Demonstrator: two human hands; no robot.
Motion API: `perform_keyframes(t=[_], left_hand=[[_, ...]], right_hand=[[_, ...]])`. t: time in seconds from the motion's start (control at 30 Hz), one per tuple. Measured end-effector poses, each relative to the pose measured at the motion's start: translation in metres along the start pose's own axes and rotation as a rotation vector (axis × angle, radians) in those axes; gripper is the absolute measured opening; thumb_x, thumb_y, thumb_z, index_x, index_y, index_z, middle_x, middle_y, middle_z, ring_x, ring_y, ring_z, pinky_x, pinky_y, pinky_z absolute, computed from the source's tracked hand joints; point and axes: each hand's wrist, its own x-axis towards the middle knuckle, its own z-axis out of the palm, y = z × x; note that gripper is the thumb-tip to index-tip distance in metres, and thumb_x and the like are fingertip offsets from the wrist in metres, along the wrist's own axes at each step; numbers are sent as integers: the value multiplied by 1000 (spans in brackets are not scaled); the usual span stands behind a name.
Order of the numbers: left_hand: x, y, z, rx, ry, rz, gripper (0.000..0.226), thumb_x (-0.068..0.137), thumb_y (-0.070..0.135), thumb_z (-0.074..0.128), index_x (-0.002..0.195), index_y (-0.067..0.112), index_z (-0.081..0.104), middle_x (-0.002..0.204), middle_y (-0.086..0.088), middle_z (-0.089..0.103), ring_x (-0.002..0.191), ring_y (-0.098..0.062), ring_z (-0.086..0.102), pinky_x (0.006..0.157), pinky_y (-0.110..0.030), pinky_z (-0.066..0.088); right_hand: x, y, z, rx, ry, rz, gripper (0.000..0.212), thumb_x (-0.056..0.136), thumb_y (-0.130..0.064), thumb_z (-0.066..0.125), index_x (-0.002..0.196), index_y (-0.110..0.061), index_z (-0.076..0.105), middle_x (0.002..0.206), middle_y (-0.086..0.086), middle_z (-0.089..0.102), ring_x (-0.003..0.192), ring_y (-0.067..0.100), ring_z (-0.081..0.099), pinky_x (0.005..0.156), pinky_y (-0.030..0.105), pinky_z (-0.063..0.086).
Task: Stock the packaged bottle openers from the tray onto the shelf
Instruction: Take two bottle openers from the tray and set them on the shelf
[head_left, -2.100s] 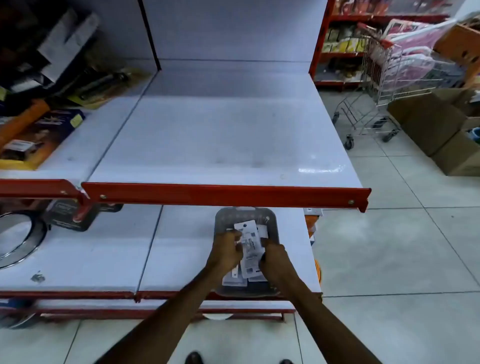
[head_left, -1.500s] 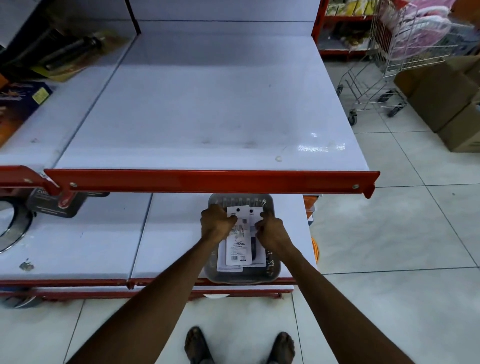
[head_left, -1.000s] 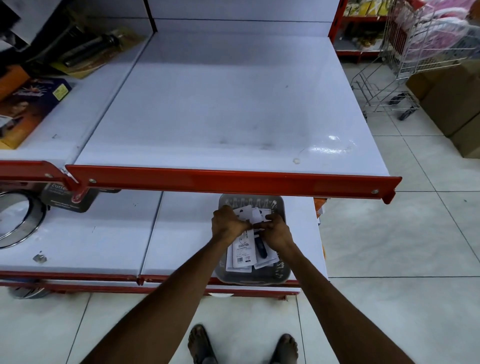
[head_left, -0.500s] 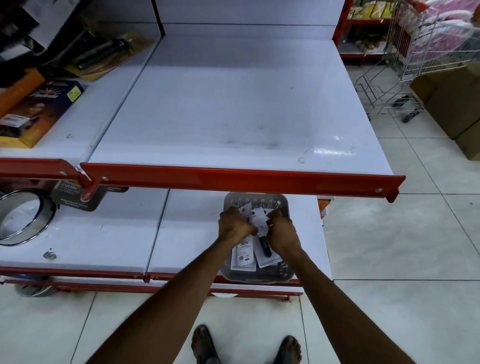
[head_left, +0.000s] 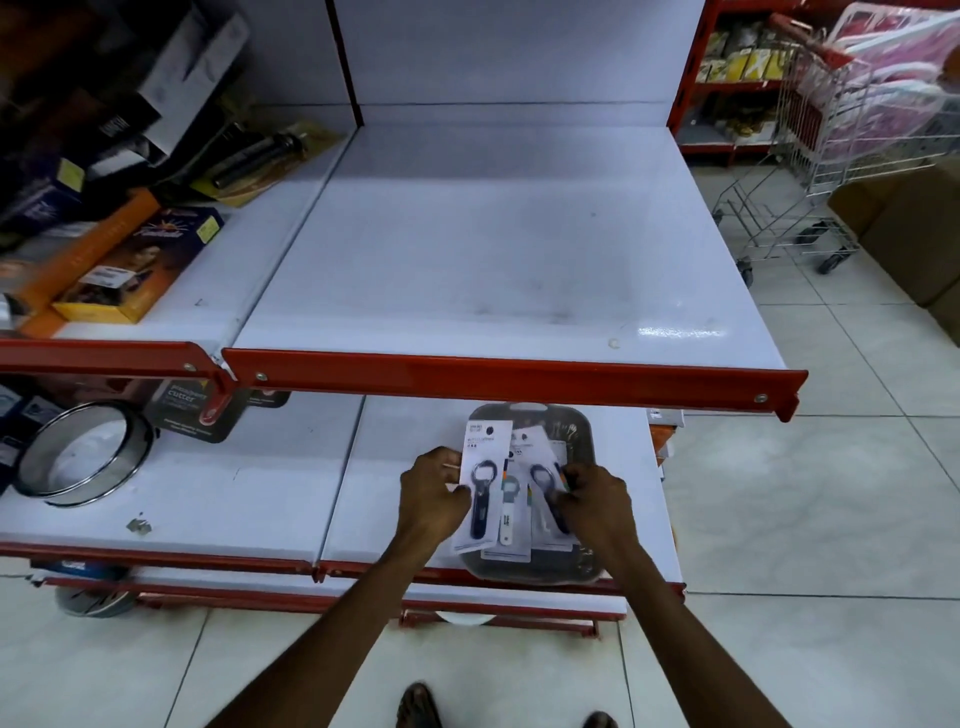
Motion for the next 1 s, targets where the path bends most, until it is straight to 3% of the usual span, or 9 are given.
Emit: perform_keyframes(t=[0.17,0.23,0.3,0.43,0.5,0.67,0.77,0.9,1.0], left_hand=[[-53,17,-50,-106,87,172,16,85,12,72,100,16,65,123,3,70,101,-8,70,79,-14,55],[-71,36,-74,-224,137,219,15,85,12,72,93,21,63,111,9,74,88,5,69,70,-6,52],[-93,63,-100,-383,153,292,18,85,7,71,90,23,65,97,10,78,84,2,71,68,-5,51],[-99,112,-139,-593,194,456,27,85,-2,67,96,23,66,92,13,78,85,-7,74,77,-17,58],[-98,147,-169,-625,289,601,33,86,0,67,103,28,65,91,12,77,80,-6,73,76,-19,59],[-13,175,-178,-455,388,592,44,83,6,73,115,32,59,92,4,75,78,-4,72,69,-17,57],[43,176,-163,-315,322,457,35,77,4,75,102,27,65,90,-7,75,87,-25,74,81,-35,59],[73,160,-140,-62,271,379,25,76,9,77,100,11,73,105,-12,76,100,-26,71,92,-29,51],[76,147,-137,102,297,484,26,76,19,80,99,11,73,112,-9,73,101,-25,68,86,-23,46]], right_hand=[[-53,-18,-60,208,-25,-142,21,84,-20,70,104,-19,64,108,2,72,92,24,69,78,33,59],[-74,-38,-90,292,4,-240,24,85,-17,68,101,-33,62,105,-14,70,90,12,70,70,15,58],[-96,-66,-123,375,31,-327,29,84,-15,68,93,-42,60,92,-26,70,77,1,70,59,9,54],[-101,-113,-172,483,129,-426,15,82,-22,70,96,-29,68,91,-7,77,77,14,74,69,33,60],[-103,-142,-210,558,238,-500,15,83,-19,71,97,-23,69,94,-3,75,75,16,74,70,34,60],[-19,-164,-225,684,216,-355,21,82,-6,71,103,-8,67,90,11,71,71,25,71,68,42,62],[28,-165,-213,728,79,-175,15,78,-1,73,91,-3,66,93,25,69,69,29,68,72,48,61],[55,-150,-195,357,118,-86,29,72,-15,79,95,0,69,89,21,71,61,20,66,56,26,59],[55,-141,-193,100,153,-120,26,69,-17,76,70,4,61,69,25,61,60,23,60,63,35,56]])
